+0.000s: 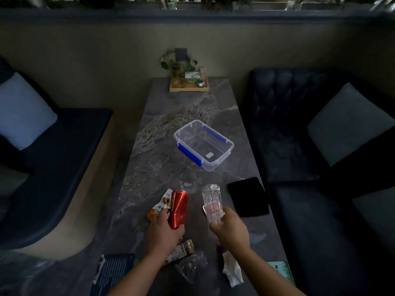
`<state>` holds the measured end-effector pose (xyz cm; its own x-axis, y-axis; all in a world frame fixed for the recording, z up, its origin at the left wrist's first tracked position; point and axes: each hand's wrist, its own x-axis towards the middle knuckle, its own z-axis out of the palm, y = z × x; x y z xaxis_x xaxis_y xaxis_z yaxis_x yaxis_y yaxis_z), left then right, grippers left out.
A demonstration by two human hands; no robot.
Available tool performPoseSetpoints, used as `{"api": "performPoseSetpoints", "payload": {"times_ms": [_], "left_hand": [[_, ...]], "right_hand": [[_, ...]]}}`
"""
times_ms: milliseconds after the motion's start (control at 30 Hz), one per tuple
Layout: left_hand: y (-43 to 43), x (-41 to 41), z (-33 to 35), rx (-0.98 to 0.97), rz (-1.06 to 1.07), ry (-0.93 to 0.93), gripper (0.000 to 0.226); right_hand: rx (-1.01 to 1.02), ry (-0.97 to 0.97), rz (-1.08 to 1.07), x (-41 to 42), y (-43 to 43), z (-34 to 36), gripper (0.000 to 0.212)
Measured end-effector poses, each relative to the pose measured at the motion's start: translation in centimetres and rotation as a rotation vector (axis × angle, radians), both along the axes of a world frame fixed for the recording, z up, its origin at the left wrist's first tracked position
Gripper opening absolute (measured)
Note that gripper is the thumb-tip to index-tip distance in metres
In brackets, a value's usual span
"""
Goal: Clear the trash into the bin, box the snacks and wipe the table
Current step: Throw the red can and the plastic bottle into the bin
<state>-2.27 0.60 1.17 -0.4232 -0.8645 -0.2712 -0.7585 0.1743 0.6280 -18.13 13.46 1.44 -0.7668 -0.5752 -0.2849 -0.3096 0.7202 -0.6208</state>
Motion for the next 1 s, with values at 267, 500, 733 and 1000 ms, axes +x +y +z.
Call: {"api": "performPoseSetpoints", "payload": {"times_ms": [267, 500, 733, 1000], "left_hand": [[3.0, 1.0, 1.7, 0.013, -0.018, 0.091, 0.058], [4.4, 2.0, 2.0, 0.035, -0.199, 0.170, 0.046], [8.3, 3.6, 1.7, 0.034, -0.464, 0.152, 0.056], [15.5, 3.8, 1.6, 0.066, -0.689, 0.148, 0.061]], "right_hand": [[-0.034, 0.019, 0.001, 1.5, 4.2, 0.9, 0.039], [-0.049, 0.069, -0.210, 5.7, 8.5, 3.2, 0.040], [-0.062, 0.076, -0.486, 12.7, 15.1, 4.8, 0.049], [-0.022, 0.062, -0.696, 17.5, 23.1, 4.9, 0.053]]}}
